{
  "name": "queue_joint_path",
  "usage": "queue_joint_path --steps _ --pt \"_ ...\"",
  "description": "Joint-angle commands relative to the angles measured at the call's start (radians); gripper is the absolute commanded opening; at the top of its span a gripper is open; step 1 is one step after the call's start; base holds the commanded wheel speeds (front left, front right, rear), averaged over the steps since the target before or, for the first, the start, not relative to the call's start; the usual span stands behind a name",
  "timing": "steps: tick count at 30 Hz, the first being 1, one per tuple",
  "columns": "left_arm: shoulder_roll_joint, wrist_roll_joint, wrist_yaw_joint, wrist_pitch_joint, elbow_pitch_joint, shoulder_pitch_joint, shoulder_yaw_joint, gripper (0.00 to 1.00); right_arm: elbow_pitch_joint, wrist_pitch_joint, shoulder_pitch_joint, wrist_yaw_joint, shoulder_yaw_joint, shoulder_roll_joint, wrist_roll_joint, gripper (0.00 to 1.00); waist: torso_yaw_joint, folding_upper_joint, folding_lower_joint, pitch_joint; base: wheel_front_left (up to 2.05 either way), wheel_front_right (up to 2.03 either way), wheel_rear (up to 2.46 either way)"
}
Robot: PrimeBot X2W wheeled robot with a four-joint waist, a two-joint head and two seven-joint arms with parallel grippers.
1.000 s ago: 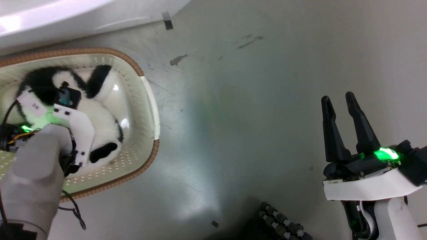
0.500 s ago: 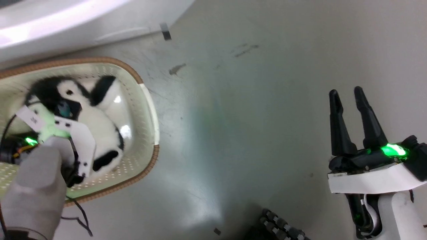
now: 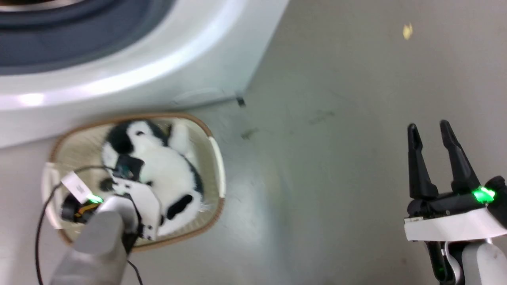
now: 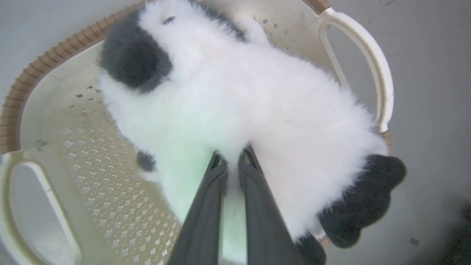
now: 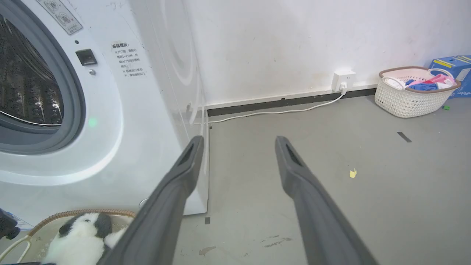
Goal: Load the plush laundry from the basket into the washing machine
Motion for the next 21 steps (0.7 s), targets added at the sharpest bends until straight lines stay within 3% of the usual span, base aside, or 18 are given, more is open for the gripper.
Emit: queue_joint_path --steps 1,7,14,21 --pt "-0.015 -0.007 -0.004 -0.045 -0.005 0.027 -0.005 0.0 0.003 -0.004 0.021 -0.001 -0.011 -0.001 -0.019 1.0 0.083 0.0 0.0 -0.116 0.0 0.0 0.0" --pt "-0.055 -0.024 -0.004 -0.167 -0.015 0.097 -0.027 0.0 0.009 -0.004 0.064 -0.001 -0.028 -0.001 -0.064 1.0 0.145 0.0 0.0 -0.233 0.0 0.0 0.0" --pt "-0.07 -0.036 -0.002 -0.221 -0.101 0.174 -0.035 0.0 0.017 -0.004 0.115 -0.001 -0.04 -0.001 -0.094 1.0 0.198 0.0 0.0 -0.342 0.0 0.0 0.0" --pt "-0.054 -0.02 0.035 -0.224 -0.415 0.296 0.021 0.0 0.02 -0.004 0.156 -0.001 -0.052 -0.001 -0.103 1.0 0.232 0.0 0.0 -0.402 0.0 0.0 0.0"
